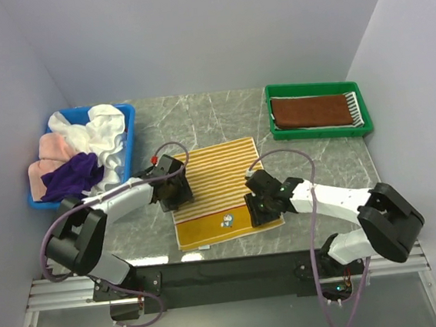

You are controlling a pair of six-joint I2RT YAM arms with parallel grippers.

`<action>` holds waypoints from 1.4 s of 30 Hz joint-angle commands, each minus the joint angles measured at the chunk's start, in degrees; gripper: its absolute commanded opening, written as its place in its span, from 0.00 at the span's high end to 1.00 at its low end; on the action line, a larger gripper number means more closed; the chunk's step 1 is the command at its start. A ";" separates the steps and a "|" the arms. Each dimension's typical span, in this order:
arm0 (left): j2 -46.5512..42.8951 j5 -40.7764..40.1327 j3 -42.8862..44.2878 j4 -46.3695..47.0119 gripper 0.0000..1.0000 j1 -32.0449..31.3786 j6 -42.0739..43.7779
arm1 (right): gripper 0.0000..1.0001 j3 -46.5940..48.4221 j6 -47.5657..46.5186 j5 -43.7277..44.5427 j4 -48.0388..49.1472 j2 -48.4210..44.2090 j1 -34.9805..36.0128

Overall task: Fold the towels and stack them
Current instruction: Fold the towel

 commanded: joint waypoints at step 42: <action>27.30 1.48 31.70 -4.96 0.74 17.82 11.37 | 0.76 40.52 -1.42 -3.50 8.99 38.65 -32.22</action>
